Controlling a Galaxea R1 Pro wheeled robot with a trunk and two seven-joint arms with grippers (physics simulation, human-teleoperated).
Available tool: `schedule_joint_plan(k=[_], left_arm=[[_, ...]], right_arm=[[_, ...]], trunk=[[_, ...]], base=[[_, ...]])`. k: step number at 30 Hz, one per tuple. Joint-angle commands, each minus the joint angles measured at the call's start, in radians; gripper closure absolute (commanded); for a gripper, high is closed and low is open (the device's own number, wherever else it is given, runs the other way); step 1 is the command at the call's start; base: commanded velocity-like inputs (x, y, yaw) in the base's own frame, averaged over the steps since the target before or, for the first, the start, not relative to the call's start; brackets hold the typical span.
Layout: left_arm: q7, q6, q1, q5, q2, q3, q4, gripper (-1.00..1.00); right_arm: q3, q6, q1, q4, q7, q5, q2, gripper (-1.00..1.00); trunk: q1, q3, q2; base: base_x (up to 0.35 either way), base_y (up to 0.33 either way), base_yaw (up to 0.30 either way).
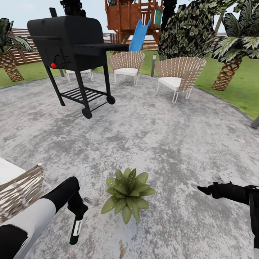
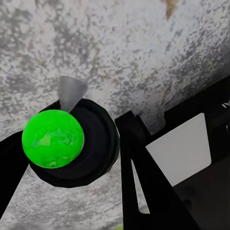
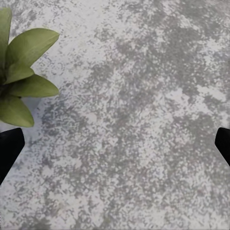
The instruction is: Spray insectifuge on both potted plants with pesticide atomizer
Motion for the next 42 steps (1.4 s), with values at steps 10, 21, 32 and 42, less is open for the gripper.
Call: schedule_joint_plan(k=[10,21,32,42], left_arm=[[-0.010,0.005,0.000,-0.009,-0.001,-0.007,-0.002,1.00],[-0.010,0.005,0.001,-0.009,0.000,-0.007,-0.001,1.00],[-0.010,0.003,0.003,-0.008,-0.001,-0.010,0.005,1.00],[-0.010,0.003,0.003,-0.009,-0.008,-0.008,0.005,1.00]], right_arm=[[-0.002,0.009,-0.001,-0.001,0.011,0.008,0.000,-1.00],[-0.001,0.008,-0.001,-0.001,0.011,0.008,0.000,-1.00],[-0.001,0.010,-0.001,-0.002,0.012,0.009,0.000,-1.00],[-0.001,0.009,-0.001,-0.002,0.011,0.008,0.000,-1.00]], trunk=[[0.000,-0.003,0.000],[0.000,-0.013,0.000],[0.000,-0.016,0.000],[0.000,-0.023,0.000]], base=[[0.000,-0.096,0.034],[0.000,-0.022,0.136],[0.000,-0.065,0.027],[0.000,-0.142,0.104]])
